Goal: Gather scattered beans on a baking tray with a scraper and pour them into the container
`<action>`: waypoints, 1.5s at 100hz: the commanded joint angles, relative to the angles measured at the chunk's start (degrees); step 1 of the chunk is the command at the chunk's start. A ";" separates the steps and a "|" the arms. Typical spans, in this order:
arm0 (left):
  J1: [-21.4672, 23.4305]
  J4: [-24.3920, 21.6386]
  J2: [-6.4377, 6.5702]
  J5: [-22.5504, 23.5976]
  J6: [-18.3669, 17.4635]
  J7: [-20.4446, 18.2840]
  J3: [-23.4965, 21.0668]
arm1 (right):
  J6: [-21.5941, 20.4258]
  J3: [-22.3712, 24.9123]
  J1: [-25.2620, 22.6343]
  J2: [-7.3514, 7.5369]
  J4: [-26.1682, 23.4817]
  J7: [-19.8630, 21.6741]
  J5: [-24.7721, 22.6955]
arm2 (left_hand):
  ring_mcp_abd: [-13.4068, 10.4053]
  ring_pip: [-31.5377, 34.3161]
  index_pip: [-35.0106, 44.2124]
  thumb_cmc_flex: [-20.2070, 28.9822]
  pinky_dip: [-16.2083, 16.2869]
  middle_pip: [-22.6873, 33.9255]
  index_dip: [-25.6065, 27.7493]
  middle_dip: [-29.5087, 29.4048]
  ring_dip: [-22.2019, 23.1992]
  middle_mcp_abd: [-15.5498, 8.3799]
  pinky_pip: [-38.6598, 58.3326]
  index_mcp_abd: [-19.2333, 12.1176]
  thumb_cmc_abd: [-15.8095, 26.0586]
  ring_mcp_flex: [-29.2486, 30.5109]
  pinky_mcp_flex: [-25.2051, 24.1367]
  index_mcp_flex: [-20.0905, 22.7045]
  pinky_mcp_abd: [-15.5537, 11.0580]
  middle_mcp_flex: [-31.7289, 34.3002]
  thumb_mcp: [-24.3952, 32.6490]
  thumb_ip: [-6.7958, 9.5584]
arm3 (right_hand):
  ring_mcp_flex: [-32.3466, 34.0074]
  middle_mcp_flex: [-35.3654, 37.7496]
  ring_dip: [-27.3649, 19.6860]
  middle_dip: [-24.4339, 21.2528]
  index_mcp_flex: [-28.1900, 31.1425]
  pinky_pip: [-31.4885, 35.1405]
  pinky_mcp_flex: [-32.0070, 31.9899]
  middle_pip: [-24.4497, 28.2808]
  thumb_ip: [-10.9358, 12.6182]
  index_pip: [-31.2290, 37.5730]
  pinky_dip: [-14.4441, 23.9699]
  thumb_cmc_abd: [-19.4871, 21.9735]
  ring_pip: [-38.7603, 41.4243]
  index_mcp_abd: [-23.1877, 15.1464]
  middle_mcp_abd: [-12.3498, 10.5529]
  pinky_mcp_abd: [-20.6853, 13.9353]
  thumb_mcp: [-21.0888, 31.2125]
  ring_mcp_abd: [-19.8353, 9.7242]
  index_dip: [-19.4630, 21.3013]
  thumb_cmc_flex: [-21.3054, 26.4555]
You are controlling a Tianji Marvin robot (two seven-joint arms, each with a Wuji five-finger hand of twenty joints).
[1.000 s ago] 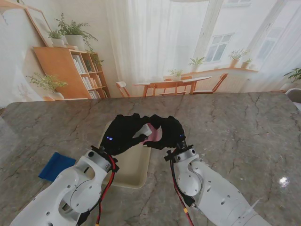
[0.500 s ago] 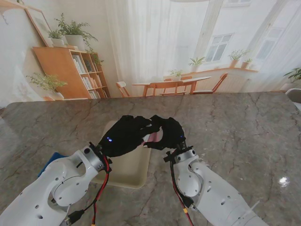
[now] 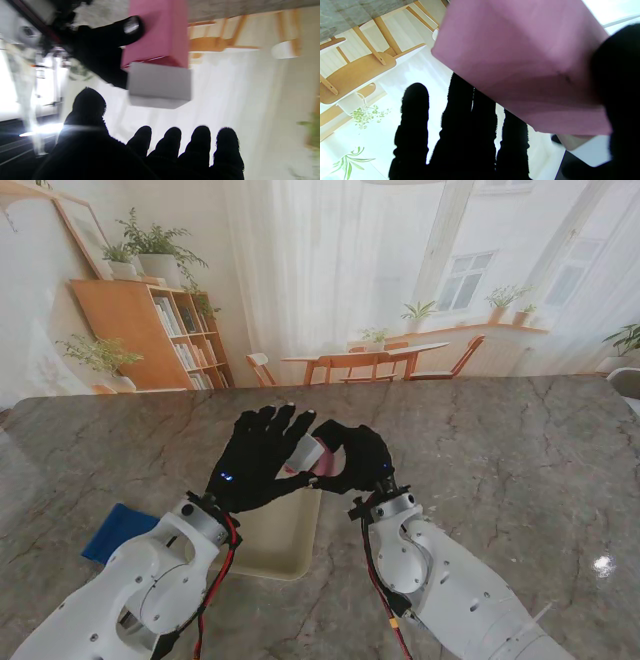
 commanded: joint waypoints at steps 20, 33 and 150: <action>-0.14 -0.14 -1.14 0.13 6.53 -0.90 3.21 | 0.22 -0.34 0.19 0.03 -0.53 -0.30 -1.03 | 3.28 8.81 1.87 -4.67 15.38 6.52 3.15 20.23 18.87 3.02 24.07 7.05 6.22 6.00 0.40 1.50 1.16 9.48 -1.84 -2.22 | 1.59 5.82 1.00 3.06 3.67 0.95 0.23 10.10 3.76 10.18 0.72 12.34 2.11 -10.90 -8.22 0.03 12.47 -1.35 3.02 12.19; -1.22 0.60 -1.37 -1.09 6.89 -0.59 4.01 | 0.33 -0.37 0.17 0.09 -0.63 -0.45 -1.30 | 2.07 15.31 2.96 0.10 16.33 11.22 3.93 32.04 27.92 0.82 32.74 7.66 4.13 9.61 2.20 4.25 -0.81 14.75 -1.80 -2.35 | 1.60 5.83 1.00 3.03 3.80 0.97 0.25 10.11 3.77 10.28 0.72 12.35 2.15 -10.95 -8.24 0.02 12.47 -1.42 3.08 12.19; -0.35 0.10 0.19 -1.98 -14.32 -5.18 -2.27 | -0.10 0.73 -0.64 -0.19 -1.26 1.15 1.01 | -10.55 -4.17 4.93 16.91 -11.98 -1.08 8.56 -2.69 -7.01 -11.40 10.98 -11.76 -16.57 9.32 0.91 11.35 -6.14 11.32 23.16 -2.85 | 1.69 5.94 0.98 3.09 3.81 0.91 0.30 9.99 3.71 10.17 0.68 12.32 1.95 -11.34 -8.49 -0.26 12.57 -1.64 3.08 11.98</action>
